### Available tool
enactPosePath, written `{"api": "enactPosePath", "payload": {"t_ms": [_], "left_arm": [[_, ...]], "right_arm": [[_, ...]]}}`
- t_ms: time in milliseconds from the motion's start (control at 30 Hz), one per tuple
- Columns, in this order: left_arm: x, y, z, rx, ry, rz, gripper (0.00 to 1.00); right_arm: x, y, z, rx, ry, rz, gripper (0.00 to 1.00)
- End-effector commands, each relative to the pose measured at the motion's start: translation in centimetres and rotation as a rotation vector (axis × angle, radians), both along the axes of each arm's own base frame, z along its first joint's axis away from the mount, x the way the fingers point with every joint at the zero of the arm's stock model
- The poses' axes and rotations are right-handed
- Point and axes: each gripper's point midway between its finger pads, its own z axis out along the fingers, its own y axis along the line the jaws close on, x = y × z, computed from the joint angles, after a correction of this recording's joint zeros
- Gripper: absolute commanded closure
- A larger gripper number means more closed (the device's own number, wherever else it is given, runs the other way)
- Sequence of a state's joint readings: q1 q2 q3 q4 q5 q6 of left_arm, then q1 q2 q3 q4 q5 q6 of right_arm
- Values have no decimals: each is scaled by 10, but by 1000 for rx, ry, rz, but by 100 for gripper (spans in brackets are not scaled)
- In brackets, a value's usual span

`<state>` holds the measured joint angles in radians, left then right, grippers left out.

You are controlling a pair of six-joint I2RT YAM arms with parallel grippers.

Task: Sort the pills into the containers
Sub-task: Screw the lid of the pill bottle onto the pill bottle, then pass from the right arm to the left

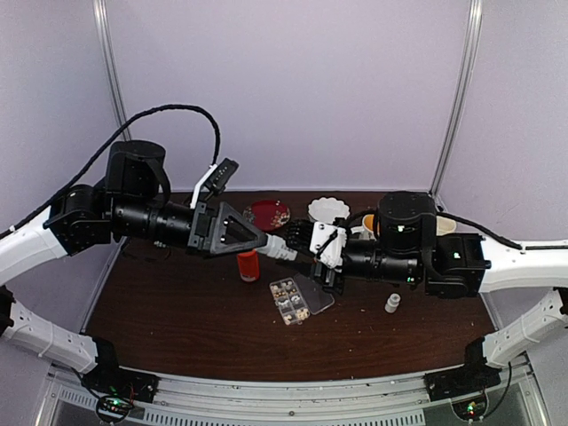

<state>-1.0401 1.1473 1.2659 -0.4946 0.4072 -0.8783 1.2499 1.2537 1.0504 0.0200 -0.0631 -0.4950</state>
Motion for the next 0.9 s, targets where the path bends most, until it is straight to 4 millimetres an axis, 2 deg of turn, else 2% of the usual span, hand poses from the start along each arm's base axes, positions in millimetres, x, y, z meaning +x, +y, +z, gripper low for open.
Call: {"api": "enactPosePath", "payload": {"t_ms": [0, 267, 467, 533, 867], "left_arm": [[2, -5, 4, -29, 11, -7, 24], [3, -6, 1, -30, 15, -9, 44], [2, -7, -3, -23, 19, -16, 41], [2, -7, -3, -21, 18, -16, 45], [1, -8, -7, -10, 2, -37, 87]], "right_arm": [[-2, 6, 12, 16, -16, 8, 100], [-1, 10, 9, 3, -8, 2, 100], [2, 11, 3, -24, 11, -10, 100], [1, 11, 2, -27, 13, -9, 100], [0, 15, -1, -37, 49, 1, 100]]}}
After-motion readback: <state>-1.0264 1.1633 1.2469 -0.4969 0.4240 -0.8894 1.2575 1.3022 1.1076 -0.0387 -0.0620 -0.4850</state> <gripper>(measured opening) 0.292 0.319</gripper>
